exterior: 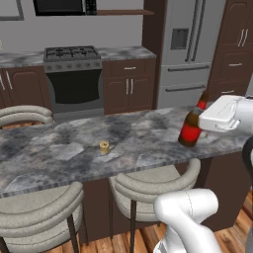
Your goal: Open the cabinet directly in front. Then move the beer and the cup to the dining counter with the candle on it.
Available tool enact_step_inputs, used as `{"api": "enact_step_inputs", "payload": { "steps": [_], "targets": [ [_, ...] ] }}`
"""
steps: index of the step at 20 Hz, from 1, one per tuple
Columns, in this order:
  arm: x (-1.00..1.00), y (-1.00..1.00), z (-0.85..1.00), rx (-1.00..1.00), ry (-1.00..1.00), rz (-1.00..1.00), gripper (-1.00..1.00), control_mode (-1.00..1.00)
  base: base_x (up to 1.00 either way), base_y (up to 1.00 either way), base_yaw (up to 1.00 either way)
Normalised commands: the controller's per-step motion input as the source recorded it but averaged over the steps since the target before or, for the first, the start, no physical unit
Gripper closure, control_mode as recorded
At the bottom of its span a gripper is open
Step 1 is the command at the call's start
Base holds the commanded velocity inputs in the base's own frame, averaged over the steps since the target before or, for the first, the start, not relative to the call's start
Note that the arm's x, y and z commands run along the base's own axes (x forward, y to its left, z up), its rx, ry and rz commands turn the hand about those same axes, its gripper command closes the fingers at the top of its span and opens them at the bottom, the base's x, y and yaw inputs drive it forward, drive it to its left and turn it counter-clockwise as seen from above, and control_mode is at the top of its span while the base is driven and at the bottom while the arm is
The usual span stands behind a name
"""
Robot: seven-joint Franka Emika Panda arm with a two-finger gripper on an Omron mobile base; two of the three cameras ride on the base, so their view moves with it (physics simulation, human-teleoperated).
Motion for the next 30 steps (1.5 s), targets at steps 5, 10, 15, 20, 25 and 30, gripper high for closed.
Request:
{"api": "enact_step_inputs", "payload": {
  "steps": [5, 10, 15, 20, 25, 30],
  "targets": [
    [0.43, 0.17, -0.37, 0.0, 0.0, -0.01, 1.0, -1.0, 0.0, 0.0, 0.0],
    [0.37, 0.1, -0.4, 0.0, 0.0, 0.0, 1.0, -1.0, 0.0, 0.0, 0.0],
    [0.4, 0.19, -0.41, 0.0, 0.0, -0.01, 1.0, -1.0, 0.0, 0.0, 0.0],
    [0.48, 0.24, -0.4, 0.0, 0.0, -0.02, 1.0, -1.0, 0.0, 0.0, 0.0],
    [0.49, 0.25, -0.45, 0.0, 0.0, -0.03, 1.0, -1.0, 0.0, 0.0, 0.0],
    [0.52, 0.15, -0.43, 0.0, 0.0, -0.01, 1.0, -1.0, 0.0, 0.0, 0.0]
  ]
}}
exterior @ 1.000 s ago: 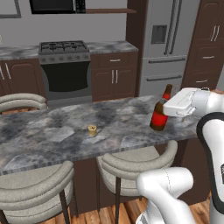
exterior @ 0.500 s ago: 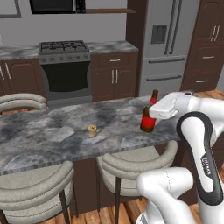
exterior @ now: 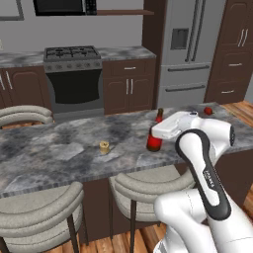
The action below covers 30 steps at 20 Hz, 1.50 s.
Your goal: Open the cabinet directly in front. Then move the beer and the cup to the dining counter with the candle on it.
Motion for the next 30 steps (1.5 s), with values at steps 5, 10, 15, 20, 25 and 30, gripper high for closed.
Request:
{"api": "enact_step_inputs", "payload": {
  "steps": [5, 10, 15, 20, 25, 30],
  "targets": [
    [0.58, 0.06, -0.3, 0.0, 0.0, 0.0, 1.0, -1.0, 0.0, 0.0, 0.0],
    [0.66, 0.08, -0.24, 0.0, 0.0, 0.0, 1.0, -1.0, 0.0, 0.0, 0.0],
    [0.62, 0.1, -0.28, 0.0, 0.01, 0.0, 1.0, -1.0, 0.0, 0.0, 0.0],
    [0.5, 0.02, -0.31, 0.0, 0.02, 0.0, 1.0, -1.0, 0.0, 0.0, 0.0],
    [0.45, 0.03, -0.3, 0.0, 0.0, 0.0, 1.0, -1.0, 0.0, 0.0, 0.0],
    [0.43, 0.14, -0.3, 0.0, 0.01, 0.0, 1.0, -1.0, 0.0, 0.0, 0.0]
  ]
}}
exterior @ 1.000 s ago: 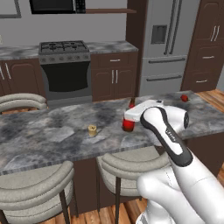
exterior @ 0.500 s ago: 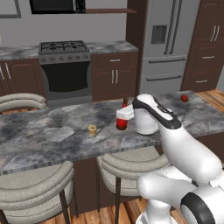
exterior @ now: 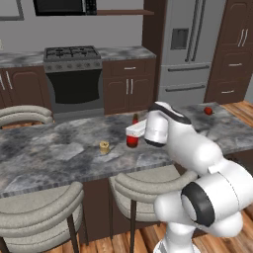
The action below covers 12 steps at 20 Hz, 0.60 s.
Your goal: Open the cabinet directly in front. Then move the beer and the cup to the dining counter with the candle on it.
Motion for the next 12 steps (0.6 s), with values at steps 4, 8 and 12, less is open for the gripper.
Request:
{"api": "enact_step_inputs", "payload": {
  "steps": [4, 8, 12],
  "targets": [
    [0.39, 0.13, -0.3, -0.02, 0.03, 0.0, 1.0, -1.0, 0.0, 0.0, 0.0],
    [0.34, 0.02, -0.3, -0.02, 0.04, 0.0, 1.0, -1.0, 0.0, 0.0, 0.0],
    [0.36, 0.02, -0.28, -0.01, 0.04, 0.0, 1.0, -1.0, 0.0, 0.0, 0.0]
  ]
}}
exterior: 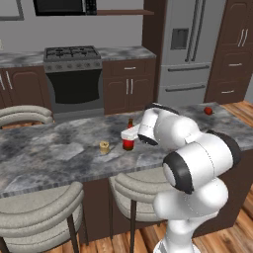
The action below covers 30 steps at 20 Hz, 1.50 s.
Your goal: Open the cabinet directly in front. Then move the beer and the cup to the dining counter with the candle on it.
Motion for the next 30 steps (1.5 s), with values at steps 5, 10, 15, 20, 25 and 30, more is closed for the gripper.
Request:
{"api": "enact_step_inputs", "payload": {
  "steps": [5, 10, 15, 20, 25, 30],
  "targets": [
    [0.37, 0.03, -0.27, -0.01, 0.04, 0.0, 1.0, -1.0, 0.0, 0.0, 0.0],
    [0.36, 0.02, -0.27, -0.01, 0.03, 0.0, 1.0, -1.0, 0.0, 0.0, 0.0],
    [0.33, 0.0, -0.27, 0.0, 0.01, 0.0, 1.0, -1.0, 0.0, 0.0, 0.0],
    [0.3, 0.0, -0.28, 0.0, 0.0, 0.0, 1.0, -1.0, 0.0, 0.0, 0.0],
    [0.18, 0.0, -0.37, 0.0, 0.0, 0.0, 1.0, -1.0, 0.0, 0.0, 0.0],
    [0.01, 0.01, -0.49, 0.0, 0.0, 0.0, 1.0, -1.0, 0.0, 0.0, 0.0]
  ]
}}
